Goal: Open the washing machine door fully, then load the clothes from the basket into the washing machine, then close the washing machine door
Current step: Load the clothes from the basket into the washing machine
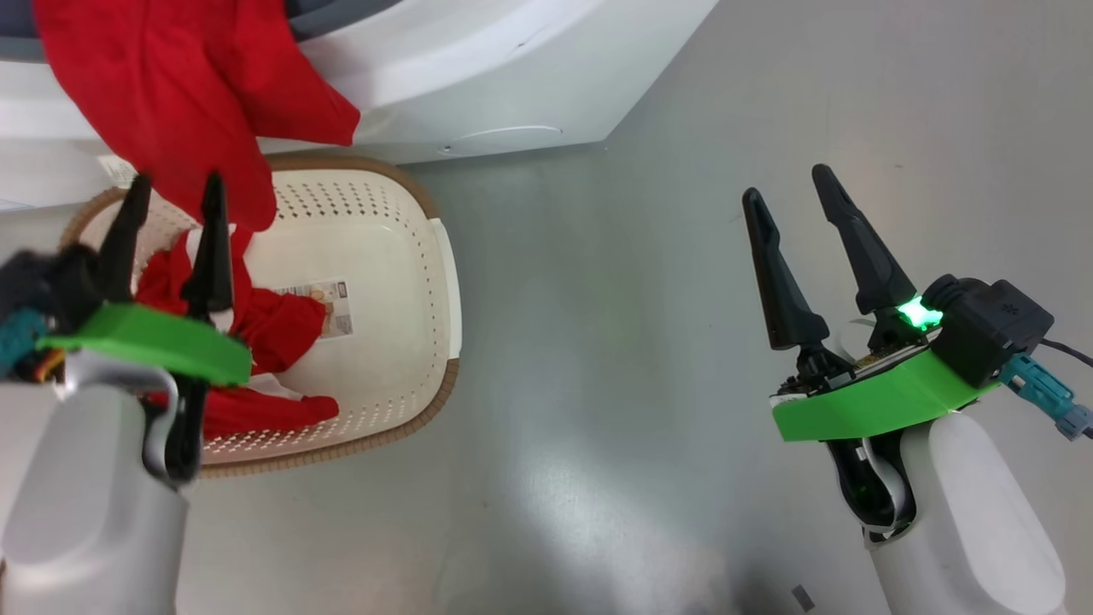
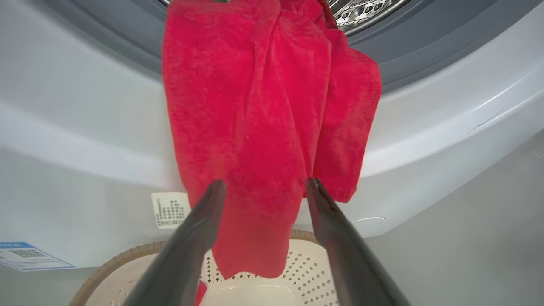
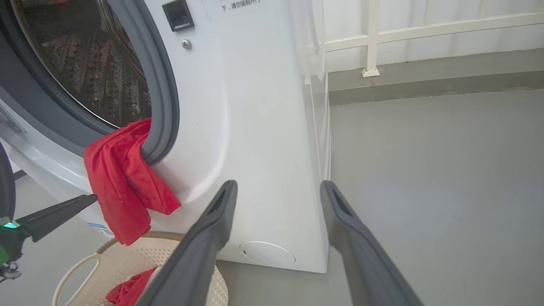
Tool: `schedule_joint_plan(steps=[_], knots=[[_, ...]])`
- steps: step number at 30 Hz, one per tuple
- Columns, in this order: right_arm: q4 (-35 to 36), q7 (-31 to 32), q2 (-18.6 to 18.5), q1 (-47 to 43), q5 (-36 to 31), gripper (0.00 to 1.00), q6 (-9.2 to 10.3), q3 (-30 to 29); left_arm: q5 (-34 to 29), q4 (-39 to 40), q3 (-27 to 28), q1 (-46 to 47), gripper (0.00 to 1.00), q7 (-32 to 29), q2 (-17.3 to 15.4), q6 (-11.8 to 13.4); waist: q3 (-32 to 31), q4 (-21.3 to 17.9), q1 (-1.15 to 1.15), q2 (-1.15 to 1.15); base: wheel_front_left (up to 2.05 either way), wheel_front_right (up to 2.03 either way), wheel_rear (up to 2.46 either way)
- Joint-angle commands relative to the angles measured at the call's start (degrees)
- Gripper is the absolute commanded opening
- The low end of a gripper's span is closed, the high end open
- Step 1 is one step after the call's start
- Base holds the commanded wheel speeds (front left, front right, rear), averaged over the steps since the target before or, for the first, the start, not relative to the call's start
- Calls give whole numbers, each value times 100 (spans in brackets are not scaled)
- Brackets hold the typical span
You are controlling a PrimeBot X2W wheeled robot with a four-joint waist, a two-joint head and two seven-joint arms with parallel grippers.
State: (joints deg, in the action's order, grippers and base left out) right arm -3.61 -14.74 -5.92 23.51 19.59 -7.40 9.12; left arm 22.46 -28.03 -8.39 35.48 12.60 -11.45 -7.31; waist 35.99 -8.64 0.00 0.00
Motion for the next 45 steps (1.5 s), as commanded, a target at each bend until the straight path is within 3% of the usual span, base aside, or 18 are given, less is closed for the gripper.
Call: schedule_joint_plan(steps=[1, 12, 20, 30, 31, 32, 33, 45], knots=[[131, -26, 42, -42, 17, 100, -9, 154, 32, -84, 88, 209, 100, -10, -239, -17, 39, -37, 0, 0, 0, 0, 0], [148, -26, 125, 3, 42, 100, -9, 173, 501, -1621, -387, 1367, 100, -104, -274, -17, 178, -252, 0, 0, 0, 0, 0], [174, -26, 171, 67, 28, 100, -9, 160, 725, -2202, -757, 2043, 100, 14, -233, -17, 289, -285, 0, 0, 0, 0, 0], [165, -26, 190, 95, 2, 100, -9, 131, 1067, -2572, -829, 2581, 100, 182, -130, -17, 317, -262, 0, 0, 0, 0, 0], [164, -26, 192, 97, 2, 100, -9, 133, 1086, -2588, -843, 2598, 73, 194, -130, -17, 313, -260, 0, 0, 0, 0, 0], [162, -26, 193, 98, 1, 100, -9, 136, 1107, -2600, -855, 2605, 4, 204, -127, -17, 306, -257, 0, 0, 0, 0, 0], [161, -26, 194, 98, 0, 100, -9, 137, 1131, -2606, -866, 2597, 0, 212, -124, -17, 301, -254, 0, 0, 0, 0, 0], [134, -26, 190, 45, -8, 100, -9, 108, 1262, -2249, -1286, 2104, 0, 238, -214, -17, 173, -158, 0, 0, 0, 0, 0]])
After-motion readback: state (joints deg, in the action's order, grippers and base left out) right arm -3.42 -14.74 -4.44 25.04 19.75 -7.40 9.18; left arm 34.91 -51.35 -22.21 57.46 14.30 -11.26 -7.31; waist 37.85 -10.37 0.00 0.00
